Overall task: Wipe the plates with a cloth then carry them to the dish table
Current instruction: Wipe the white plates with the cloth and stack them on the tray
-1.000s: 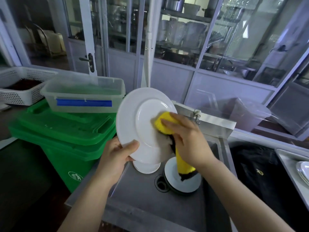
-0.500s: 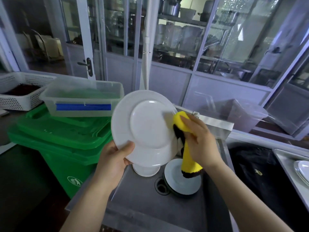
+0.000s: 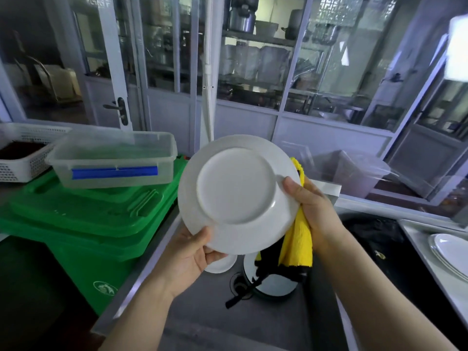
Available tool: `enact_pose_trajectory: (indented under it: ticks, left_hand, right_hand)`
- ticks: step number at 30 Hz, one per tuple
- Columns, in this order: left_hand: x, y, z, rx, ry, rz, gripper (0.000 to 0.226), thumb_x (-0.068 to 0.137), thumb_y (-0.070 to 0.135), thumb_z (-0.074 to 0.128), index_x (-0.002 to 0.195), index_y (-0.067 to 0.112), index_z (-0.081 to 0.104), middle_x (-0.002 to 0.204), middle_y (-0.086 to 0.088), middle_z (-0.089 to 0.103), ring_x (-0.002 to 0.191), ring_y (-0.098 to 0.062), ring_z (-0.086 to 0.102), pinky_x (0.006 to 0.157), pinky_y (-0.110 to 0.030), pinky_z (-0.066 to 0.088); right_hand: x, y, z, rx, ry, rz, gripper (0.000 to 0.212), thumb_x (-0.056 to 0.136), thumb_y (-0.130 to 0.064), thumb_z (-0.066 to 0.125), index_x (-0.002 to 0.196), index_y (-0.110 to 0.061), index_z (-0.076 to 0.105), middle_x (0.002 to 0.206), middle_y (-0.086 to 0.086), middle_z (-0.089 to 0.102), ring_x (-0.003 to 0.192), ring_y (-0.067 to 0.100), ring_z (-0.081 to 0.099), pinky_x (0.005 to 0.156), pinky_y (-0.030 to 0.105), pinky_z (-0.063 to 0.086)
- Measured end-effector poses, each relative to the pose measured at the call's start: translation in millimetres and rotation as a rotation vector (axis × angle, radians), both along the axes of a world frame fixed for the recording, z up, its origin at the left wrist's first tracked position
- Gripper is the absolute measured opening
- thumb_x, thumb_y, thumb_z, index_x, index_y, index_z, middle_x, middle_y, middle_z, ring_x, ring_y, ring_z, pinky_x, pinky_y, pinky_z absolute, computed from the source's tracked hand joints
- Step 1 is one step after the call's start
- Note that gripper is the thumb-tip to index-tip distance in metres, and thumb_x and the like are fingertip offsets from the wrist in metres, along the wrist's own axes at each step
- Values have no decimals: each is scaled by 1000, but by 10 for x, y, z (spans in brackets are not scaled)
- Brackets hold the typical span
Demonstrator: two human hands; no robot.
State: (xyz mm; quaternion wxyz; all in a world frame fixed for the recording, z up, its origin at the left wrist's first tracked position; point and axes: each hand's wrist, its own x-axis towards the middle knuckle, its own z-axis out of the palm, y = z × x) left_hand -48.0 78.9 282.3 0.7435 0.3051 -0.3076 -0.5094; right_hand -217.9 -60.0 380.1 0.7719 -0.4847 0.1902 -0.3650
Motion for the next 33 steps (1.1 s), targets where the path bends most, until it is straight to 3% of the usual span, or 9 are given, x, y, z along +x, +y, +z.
enact_pose_trajectory:
  ticks: [4,7,9,12,14,16,19,27,33]
  left_hand:
    - [182,16,22,114,54,104,41,90,55,45,104,32,76,113,6,72,105,-13,67,84,-29,56]
    - [381,-1,186,117,96,59,57,69,65,65,104,22,76,107,-8,73,94,-24,70,76,-35,58]
    - [434,-31,354,160,-28,21,48,72,60,58,96,24,78,98,-8,75,87,-24,72,69,-34,59]
    - [448,-48,545,168,-160,-6,37,53,40,84,83,20,80,80,-8,75,71,-24,72,58,-32,58]
    - [432,-51,588,153,-208,18,21,63,25,73,83,20,79,79,-7,74,70,-24,71,59,-32,58]
    - [379,-66,591,135,-210,50,27,72,21,55,88,16,76,83,-9,73,75,-26,70,67,-36,58]
    - [261,-80,614,71,-215,113,25,73,16,58,94,13,71,85,-9,73,78,-24,69,68,-35,57]
    - [93,-180,825,-74,-136,412,18,86,13,55,100,20,64,85,6,74,82,-9,70,74,-34,57]
    - [-165,-357,710,-40,-212,694,12,77,26,63,83,26,73,82,7,74,83,-15,67,77,-39,52]
  right_hand:
    - [-87,-4,92,-47,-10,50,48,77,-14,64,123,-4,56,95,14,72,78,29,70,64,37,57]
    - [-132,-35,112,-76,57,73,45,79,-14,63,121,0,58,99,17,69,81,31,69,71,39,58]
    - [-147,-48,91,-69,86,90,38,79,-15,64,115,-2,63,99,17,70,81,32,69,71,39,58]
    - [-153,-57,64,-48,129,47,36,74,-19,73,107,-5,69,99,19,71,80,32,70,66,37,57]
    - [-138,-91,45,-86,205,-81,20,74,-22,77,91,-13,75,94,14,73,76,27,71,63,35,57]
    - [-123,-172,-6,-227,371,-306,6,83,-27,72,81,-21,73,85,3,73,71,17,68,66,32,55]
    - [-125,-235,-79,-548,491,-490,16,94,-24,54,81,-23,64,76,-10,64,73,11,57,69,30,45]
    - [-135,-59,-94,-1045,653,-581,40,94,-13,53,133,-26,56,120,-12,50,106,2,46,84,1,30]
    - [88,382,-143,-1355,694,-567,44,85,-7,63,128,-14,60,128,12,54,106,40,56,88,40,49]
